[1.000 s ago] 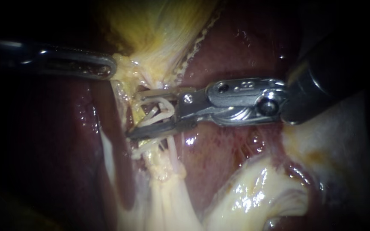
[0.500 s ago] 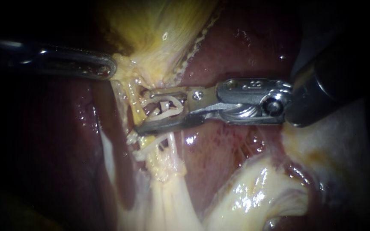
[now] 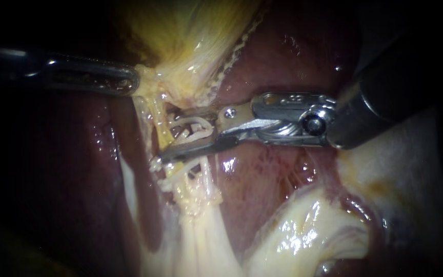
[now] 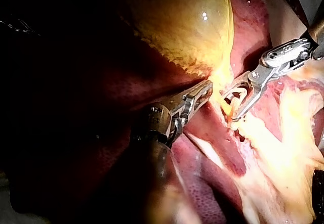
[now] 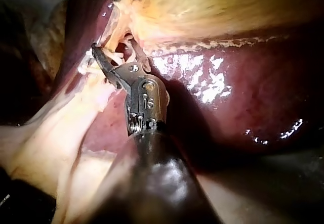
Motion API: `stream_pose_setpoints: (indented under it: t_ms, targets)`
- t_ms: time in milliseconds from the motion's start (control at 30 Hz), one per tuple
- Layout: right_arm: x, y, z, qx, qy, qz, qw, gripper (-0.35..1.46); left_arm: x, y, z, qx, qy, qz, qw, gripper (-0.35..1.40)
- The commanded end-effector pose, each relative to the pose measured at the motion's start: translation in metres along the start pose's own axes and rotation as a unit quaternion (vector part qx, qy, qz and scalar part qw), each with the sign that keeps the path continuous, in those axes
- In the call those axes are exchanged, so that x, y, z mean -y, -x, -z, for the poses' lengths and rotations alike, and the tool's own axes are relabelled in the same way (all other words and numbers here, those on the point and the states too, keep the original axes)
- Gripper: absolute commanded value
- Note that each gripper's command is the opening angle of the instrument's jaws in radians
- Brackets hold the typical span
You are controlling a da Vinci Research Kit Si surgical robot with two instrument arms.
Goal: Clipping third clip left tube
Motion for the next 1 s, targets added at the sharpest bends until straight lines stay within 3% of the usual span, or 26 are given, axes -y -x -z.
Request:
stream_pose_setpoints:
  t_ms: [33,100,367,567,733,1000]
  targets:
    - [0.0,-0.0001,-0.0001,-0.01,-0.016,-0.014,0.9997,0.45,0.0,0.0,0.0,0.0,0.0,0.0,1.0,-0.35]
    - [-0.0001,-0.0002,-0.0003,-0.028,-0.046,-0.034,0.998,0.45,0.0,0.0,-0.0001,0.0,0.0,0.0,1.0,-0.35]
    - [0.0002,-0.0007,-0.0006,-0.084,-0.096,-0.069,0.9895,0.45,0.0,0.0,-0.0001,0.0,0.0,0.0,1.0,-0.35]
    - [0.0017,-0.0021,-0.0008,-0.125,-0.126,-0.092,0.9799,0.45,0.0,0.0,-0.0001,0.0,0.0,0.0,1.0,-0.35]
    - [0.003,-0.0038,-0.0007,-0.139,-0.134,-0.097,0.9764,0.45,0.0,0.0,-0.0001,0.0,0.0,0.0,1.0,-0.35]
    - [0.0032,-0.0045,-0.0003,-0.14,-0.136,-0.102,0.9754,0.37,-0.0001,0.0,-0.0001,0.0,0.0,0.0,1.0,-0.35]
